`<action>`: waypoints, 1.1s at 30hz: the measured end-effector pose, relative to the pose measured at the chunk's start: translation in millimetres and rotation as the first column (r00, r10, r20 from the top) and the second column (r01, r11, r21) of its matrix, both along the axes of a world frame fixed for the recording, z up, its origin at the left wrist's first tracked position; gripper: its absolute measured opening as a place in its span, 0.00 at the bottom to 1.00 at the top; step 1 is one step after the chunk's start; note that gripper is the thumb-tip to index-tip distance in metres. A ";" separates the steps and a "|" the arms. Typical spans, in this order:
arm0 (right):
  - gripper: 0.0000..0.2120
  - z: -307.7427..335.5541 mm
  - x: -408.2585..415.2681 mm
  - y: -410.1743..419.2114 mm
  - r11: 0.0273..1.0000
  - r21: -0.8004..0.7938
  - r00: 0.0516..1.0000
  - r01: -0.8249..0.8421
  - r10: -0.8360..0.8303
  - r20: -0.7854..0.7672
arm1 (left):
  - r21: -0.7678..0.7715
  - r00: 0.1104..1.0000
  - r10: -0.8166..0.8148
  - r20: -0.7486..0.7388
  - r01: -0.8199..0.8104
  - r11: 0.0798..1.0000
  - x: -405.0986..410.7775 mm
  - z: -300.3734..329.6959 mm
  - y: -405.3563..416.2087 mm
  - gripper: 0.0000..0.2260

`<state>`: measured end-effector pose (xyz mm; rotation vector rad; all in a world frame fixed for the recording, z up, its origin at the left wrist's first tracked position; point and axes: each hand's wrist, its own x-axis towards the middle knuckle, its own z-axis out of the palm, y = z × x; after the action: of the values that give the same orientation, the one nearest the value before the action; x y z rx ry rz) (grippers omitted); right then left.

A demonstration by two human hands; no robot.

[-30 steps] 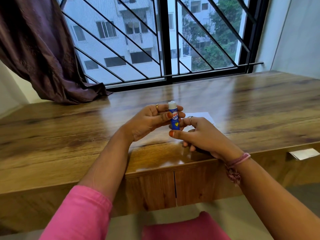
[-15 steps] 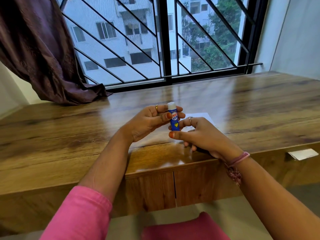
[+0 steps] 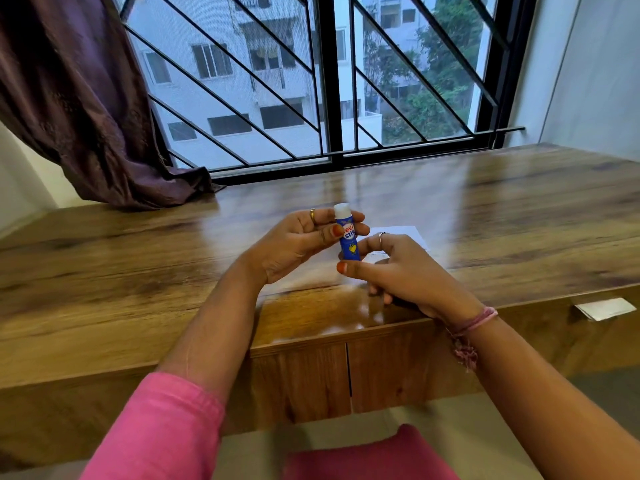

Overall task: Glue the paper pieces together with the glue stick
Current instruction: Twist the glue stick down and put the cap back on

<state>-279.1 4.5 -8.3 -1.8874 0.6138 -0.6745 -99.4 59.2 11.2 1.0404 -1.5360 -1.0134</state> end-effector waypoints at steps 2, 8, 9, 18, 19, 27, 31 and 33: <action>0.14 -0.7 -0.1 -0.3 0.999 -0.025 0.999 0.034 -0.034 -0.013 | 0.005 1.000 -0.002 0.023 0.002 1.000 -0.2 -0.8 -0.3 0.14; 0.19 -2.5 2.8 1.8 0.986 -0.106 0.991 0.131 -0.133 -0.016 | 0.000 0.999 -0.006 0.042 0.006 1.000 -2.9 -1.2 -0.2 0.14; 0.19 -2.8 3.0 2.1 0.985 -0.113 0.991 0.127 -0.130 -0.021 | -0.001 0.999 -0.006 0.038 0.007 1.000 -2.9 -1.1 -0.1 0.14; 0.12 -0.6 -0.6 0.7 0.999 0.026 1.000 0.025 -0.025 -0.007 | 0.012 1.000 -0.011 0.029 0.010 1.000 1.2 -2.0 -0.2 0.13; 0.13 -0.7 -0.3 0.6 0.999 0.022 0.999 0.045 -0.045 -0.006 | 0.012 0.999 -0.012 0.036 0.011 1.000 0.8 -2.3 -0.5 0.13; 0.19 -1.2 2.2 3.3 0.989 -0.111 0.994 0.094 -0.100 -0.051 | 0.007 1.000 -0.020 0.005 0.020 1.000 0.2 -2.4 -1.1 0.12; 0.15 0.7 0.1 2.2 1.000 0.004 0.999 -0.018 0.018 -0.039 | 0.012 1.000 -0.001 0.022 0.001 1.000 2.2 -2.0 -0.7 0.13; 0.13 -0.4 0.3 1.0 1.000 0.016 1.000 -0.005 0.005 -0.030 | 0.014 0.999 -0.006 0.036 0.006 1.000 2.2 -2.4 -1.2 0.12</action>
<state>-278.8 5.5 -8.7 -1.8869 0.6313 -0.6379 -97.2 58.1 8.8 1.0698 -1.5642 -1.0161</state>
